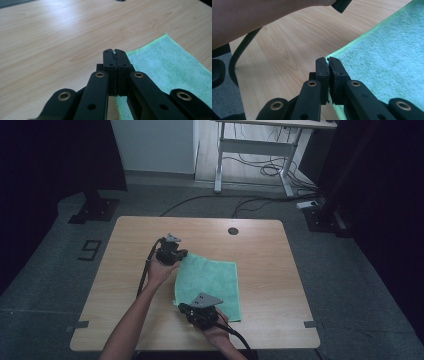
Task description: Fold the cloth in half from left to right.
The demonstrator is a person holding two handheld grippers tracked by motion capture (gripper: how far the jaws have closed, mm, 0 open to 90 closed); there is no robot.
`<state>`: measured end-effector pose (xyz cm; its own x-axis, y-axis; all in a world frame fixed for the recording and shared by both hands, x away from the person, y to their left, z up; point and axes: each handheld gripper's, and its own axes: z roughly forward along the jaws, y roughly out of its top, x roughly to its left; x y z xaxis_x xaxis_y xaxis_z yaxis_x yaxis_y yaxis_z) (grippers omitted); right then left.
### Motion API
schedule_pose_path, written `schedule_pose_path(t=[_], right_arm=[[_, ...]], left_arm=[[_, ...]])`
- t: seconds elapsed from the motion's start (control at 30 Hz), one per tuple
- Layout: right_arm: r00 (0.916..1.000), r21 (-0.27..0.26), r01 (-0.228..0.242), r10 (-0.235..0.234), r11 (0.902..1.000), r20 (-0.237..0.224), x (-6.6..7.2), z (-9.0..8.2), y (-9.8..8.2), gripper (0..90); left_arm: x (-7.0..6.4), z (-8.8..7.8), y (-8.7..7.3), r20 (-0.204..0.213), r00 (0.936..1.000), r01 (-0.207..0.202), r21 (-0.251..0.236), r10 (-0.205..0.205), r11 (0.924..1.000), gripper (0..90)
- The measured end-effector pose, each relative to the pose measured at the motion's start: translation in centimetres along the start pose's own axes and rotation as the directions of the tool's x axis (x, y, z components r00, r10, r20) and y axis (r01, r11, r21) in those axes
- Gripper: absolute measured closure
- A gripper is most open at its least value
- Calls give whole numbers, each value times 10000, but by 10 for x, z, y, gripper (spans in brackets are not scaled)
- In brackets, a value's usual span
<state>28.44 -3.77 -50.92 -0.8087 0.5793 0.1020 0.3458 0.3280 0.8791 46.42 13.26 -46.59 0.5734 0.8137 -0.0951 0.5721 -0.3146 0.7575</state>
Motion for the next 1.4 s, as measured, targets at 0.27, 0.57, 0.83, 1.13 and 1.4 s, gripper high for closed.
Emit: schedule_pose_path(t=[0.27,0.57,0.83,1.13,1.4], right_arm=[[9993,-437,320,-328,9985,-162,16,2,21,859],[9997,-198,205,-207,9996,-96,12,7,12,859],[9996,-215,258,-260,9994,-122,14,8,13,859],[9977,-541,656,-665,9964,-154,26,6,26,859],[9986,-470,491,-499,9977,-171,22,11,24,859]], left_arm=[[6,-19,10,-187,9998,-98,-191,94,9998,888],[0,-7,-3,-205,9989,-402,357,410,9986,887],[0,-16,7,-250,9989,-390,37,391,9992,887],[-6,-23,18,-278,9976,-630,33,630,9980,886],[8,-29,14,-525,9979,-391,-5,390,9992,886]])
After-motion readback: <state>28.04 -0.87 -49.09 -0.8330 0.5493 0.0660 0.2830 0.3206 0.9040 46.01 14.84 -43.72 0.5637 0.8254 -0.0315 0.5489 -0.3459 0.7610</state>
